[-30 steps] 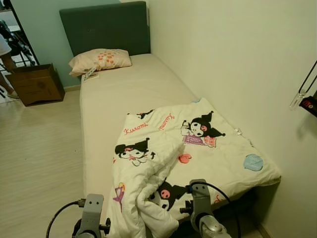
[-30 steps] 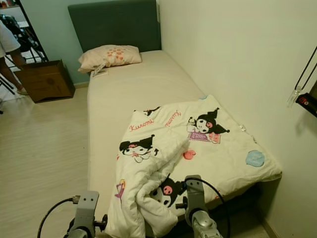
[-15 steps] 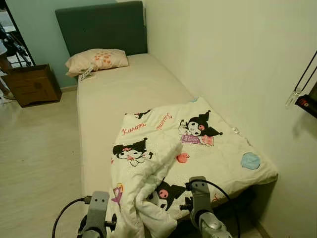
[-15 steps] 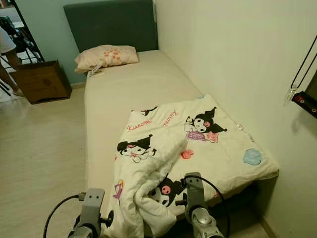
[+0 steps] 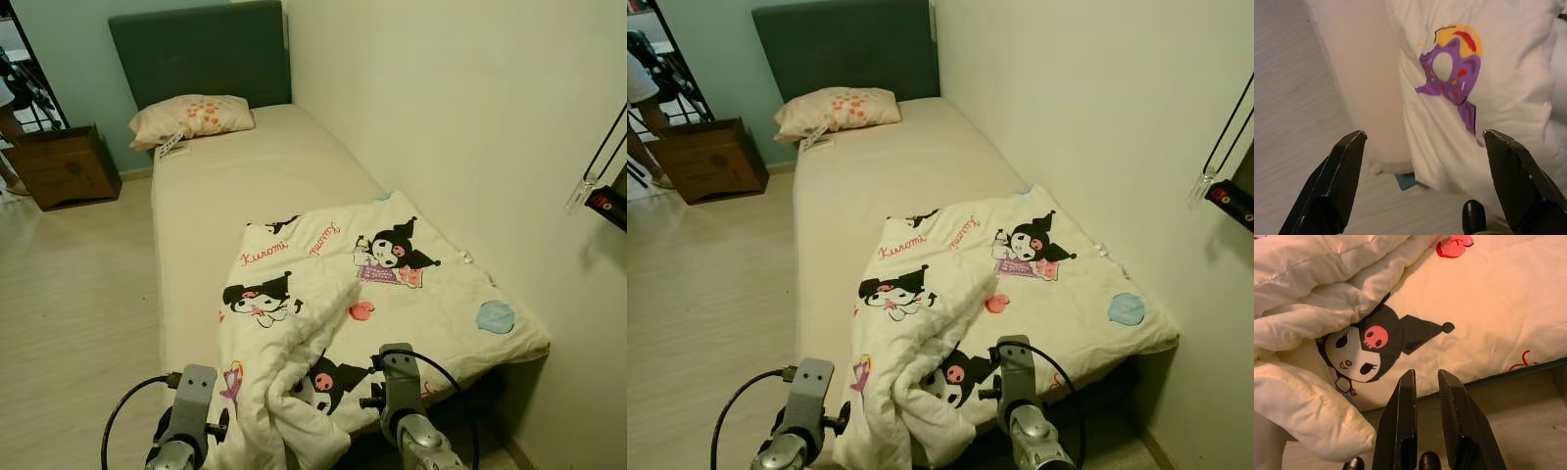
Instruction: Clean up the room
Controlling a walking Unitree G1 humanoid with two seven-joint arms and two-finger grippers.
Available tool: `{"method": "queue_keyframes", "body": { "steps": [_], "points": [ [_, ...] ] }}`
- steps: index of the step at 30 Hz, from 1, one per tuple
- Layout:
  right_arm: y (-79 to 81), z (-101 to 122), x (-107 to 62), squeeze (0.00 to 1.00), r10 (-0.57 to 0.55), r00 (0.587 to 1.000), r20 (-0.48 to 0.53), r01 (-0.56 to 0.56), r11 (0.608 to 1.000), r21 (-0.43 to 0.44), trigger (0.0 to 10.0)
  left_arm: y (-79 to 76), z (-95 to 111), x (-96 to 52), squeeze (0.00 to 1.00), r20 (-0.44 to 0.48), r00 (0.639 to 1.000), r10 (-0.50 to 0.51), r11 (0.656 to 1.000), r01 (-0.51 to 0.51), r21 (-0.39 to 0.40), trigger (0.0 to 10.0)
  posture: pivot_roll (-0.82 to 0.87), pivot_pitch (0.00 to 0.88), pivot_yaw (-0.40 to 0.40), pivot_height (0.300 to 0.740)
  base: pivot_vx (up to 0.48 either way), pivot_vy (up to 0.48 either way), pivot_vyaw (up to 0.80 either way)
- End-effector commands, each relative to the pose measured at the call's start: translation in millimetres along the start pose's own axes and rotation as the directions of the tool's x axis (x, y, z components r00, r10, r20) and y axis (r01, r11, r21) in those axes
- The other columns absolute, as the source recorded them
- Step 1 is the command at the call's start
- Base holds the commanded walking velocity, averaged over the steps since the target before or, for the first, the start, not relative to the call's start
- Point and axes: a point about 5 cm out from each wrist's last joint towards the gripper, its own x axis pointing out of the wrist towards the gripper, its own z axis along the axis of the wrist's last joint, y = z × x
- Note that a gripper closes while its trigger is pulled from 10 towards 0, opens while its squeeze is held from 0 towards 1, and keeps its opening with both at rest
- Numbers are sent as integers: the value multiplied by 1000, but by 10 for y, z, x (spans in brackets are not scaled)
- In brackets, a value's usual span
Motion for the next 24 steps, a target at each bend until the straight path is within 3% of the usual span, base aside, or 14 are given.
{"method": "queue_keyframes", "body": {
  "steps": [1, 11, 15, 24],
  "points": [
    [55, -5, 1, 0, 24, 1000, -1, -24, 1000, -18, 10000, 1, 55, 15, 0, 17, 1000, 0, 1000, 0, -23, 10000, -50, 96, -3, 740, 0, 0, 0],
    [75, 56, 15, 0, 17, 999, 27, -18, 1000, 12, 10000, -74, 147, 46, 0, 13, 999, -52, 998, 52, -47, 10000, -94, 89, 10, 740, 0, 0, 0],
    [42, 128, 33, 0, 20, 999, 51, -23, 998, 53, 10000, -25, 251, 45, 0, 82, 997, 0, 1000, 2, -23, 10000, -40, 83, -22, 740, 0, 0, 0],
    [39, 166, 48, 0, 4, 999, 53, -8, 998, 69, 10000, 91, 289, 52, 0, 79, 997, 28, 998, -24, -50, 10000, -49, 67, 9, 740, 0, 0, 0]
  ]
}}
